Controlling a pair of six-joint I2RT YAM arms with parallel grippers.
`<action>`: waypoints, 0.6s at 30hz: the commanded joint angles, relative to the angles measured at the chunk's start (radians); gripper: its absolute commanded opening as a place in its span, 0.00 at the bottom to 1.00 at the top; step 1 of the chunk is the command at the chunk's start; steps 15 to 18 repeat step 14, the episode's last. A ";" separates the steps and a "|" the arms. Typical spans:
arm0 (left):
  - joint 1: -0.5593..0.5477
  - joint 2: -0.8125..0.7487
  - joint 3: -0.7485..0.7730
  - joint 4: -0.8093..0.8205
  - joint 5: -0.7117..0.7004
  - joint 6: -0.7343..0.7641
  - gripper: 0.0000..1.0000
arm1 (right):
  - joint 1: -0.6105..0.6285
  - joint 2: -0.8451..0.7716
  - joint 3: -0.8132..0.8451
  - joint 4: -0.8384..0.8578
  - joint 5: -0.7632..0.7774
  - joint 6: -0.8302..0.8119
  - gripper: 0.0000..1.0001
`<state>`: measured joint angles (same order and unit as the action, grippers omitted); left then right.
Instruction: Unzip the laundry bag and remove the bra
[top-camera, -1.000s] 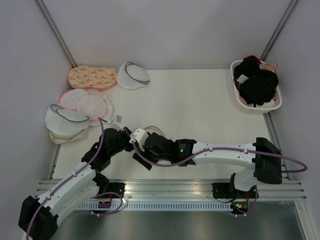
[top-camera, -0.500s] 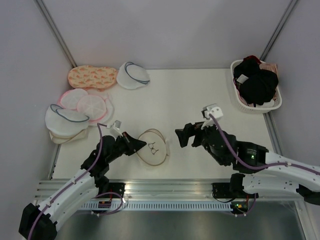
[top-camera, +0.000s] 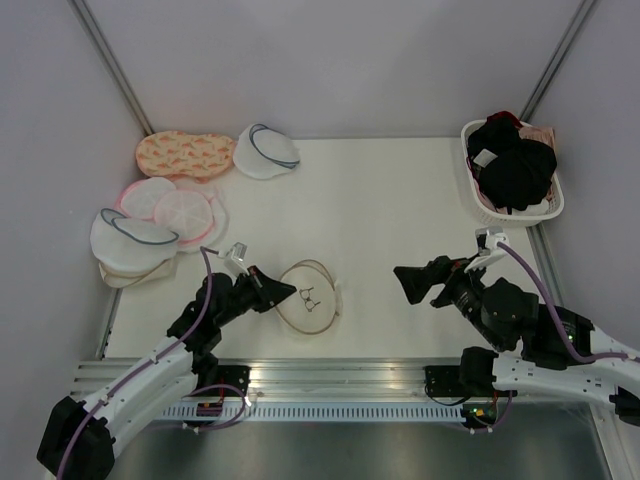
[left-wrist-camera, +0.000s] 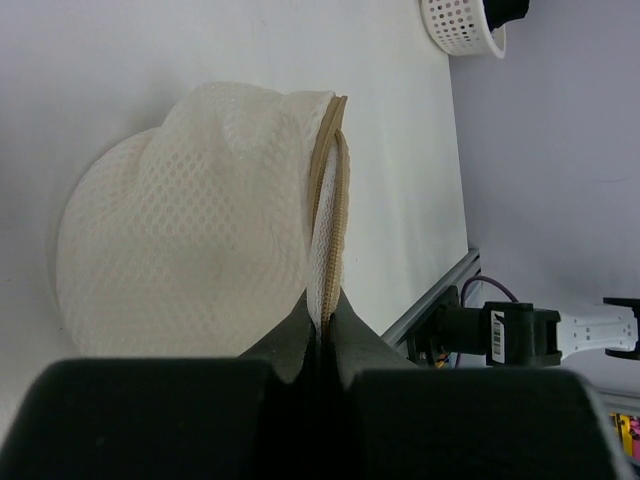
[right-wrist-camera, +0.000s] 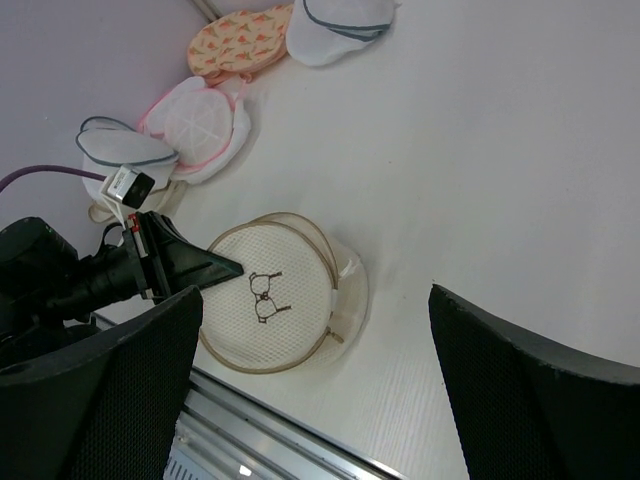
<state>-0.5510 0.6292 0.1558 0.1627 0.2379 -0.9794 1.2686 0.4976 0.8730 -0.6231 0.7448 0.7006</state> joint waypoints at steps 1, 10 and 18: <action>0.002 0.007 0.014 0.046 0.014 0.053 0.02 | 0.002 0.016 -0.005 -0.007 -0.042 0.008 0.98; 0.002 -0.002 0.028 0.003 -0.002 0.061 0.02 | 0.002 0.032 -0.005 0.034 -0.068 -0.026 0.98; 0.002 -0.002 0.028 0.003 0.000 0.061 0.02 | 0.002 0.012 -0.014 0.048 -0.087 -0.035 0.98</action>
